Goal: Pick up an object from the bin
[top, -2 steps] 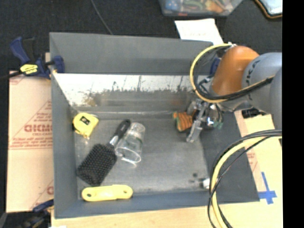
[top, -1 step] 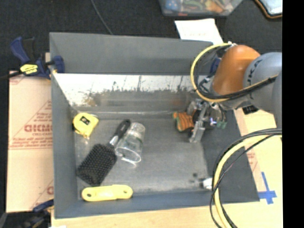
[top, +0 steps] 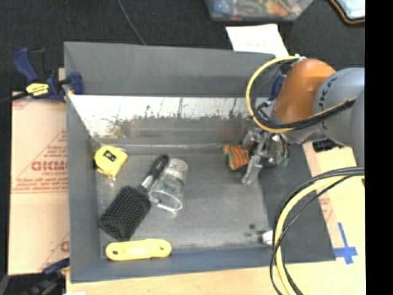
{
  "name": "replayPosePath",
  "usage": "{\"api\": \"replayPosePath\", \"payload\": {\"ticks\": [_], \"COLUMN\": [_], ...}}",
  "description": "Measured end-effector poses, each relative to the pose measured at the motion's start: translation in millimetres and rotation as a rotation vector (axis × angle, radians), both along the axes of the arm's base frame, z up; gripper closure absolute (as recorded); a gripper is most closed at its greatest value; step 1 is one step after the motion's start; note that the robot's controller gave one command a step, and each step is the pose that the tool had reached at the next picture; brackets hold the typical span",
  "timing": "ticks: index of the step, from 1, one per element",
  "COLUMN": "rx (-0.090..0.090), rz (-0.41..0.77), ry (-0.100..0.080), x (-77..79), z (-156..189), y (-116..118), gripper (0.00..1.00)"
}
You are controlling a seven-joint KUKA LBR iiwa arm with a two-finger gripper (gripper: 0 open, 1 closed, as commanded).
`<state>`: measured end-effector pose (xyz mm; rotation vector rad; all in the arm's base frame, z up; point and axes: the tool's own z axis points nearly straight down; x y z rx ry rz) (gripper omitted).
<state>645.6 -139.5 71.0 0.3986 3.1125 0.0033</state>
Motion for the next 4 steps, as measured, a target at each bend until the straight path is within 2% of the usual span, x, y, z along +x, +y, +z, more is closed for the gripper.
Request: {"api": "replayPosePath", "payload": {"ticks": [1,3,4], "rx": [-0.009,-0.008,-0.010], "rz": [0.093,0.094,0.094], "ry": [-0.009,-0.004,-0.010], "x": [5.1,3.4,4.7], "z": [3,12,34], "y": [-4,-4,-4], "gripper": [1.00,1.00,1.00]}}
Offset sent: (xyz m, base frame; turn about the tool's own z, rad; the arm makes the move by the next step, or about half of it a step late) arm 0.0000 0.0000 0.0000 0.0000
